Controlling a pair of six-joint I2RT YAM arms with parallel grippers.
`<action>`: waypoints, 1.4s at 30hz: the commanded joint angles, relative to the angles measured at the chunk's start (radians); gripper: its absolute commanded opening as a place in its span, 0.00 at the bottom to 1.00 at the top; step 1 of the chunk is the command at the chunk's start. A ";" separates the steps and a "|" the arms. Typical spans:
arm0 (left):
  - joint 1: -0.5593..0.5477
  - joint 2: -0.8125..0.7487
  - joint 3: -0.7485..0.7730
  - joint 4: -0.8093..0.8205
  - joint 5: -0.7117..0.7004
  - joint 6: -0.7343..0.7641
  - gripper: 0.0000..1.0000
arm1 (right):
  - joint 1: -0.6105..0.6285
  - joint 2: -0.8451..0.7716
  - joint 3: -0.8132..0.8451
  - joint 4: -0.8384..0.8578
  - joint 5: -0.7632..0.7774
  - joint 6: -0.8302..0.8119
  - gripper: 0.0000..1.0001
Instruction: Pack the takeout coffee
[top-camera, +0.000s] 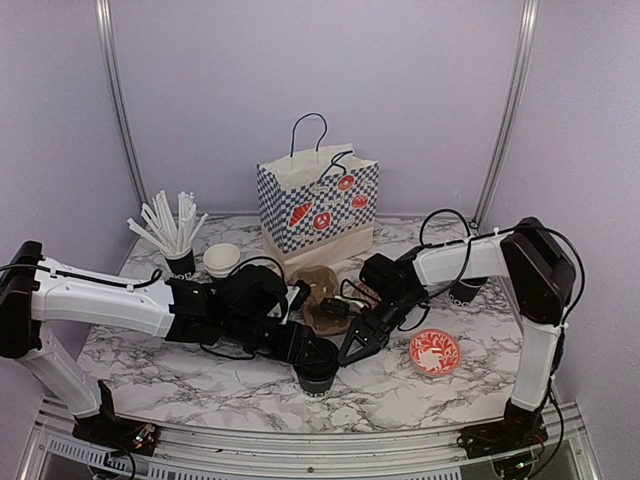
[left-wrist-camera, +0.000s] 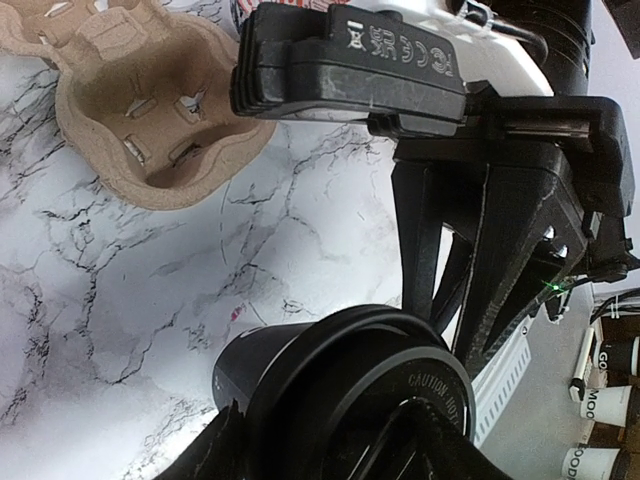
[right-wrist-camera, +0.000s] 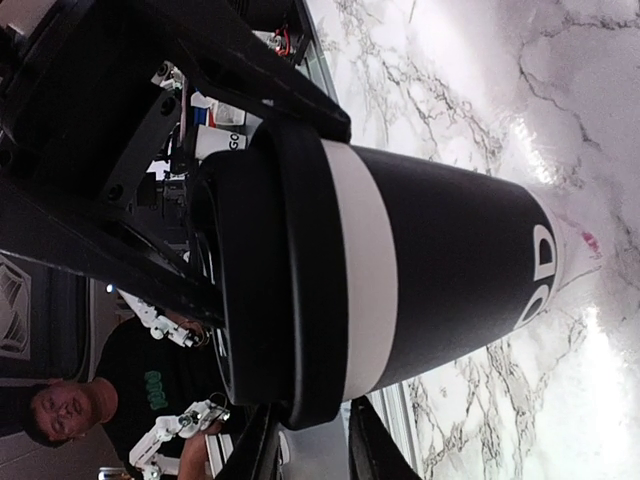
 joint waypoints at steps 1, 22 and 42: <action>-0.008 0.079 -0.072 -0.066 -0.007 -0.021 0.57 | 0.014 0.107 0.019 0.120 0.362 0.013 0.19; -0.013 -0.145 0.056 -0.137 -0.180 0.200 0.93 | 0.007 -0.124 0.082 -0.029 0.288 -0.216 0.54; 0.008 -0.108 -0.095 0.030 -0.085 0.080 0.60 | 0.119 -0.118 0.128 0.009 0.468 -0.194 0.99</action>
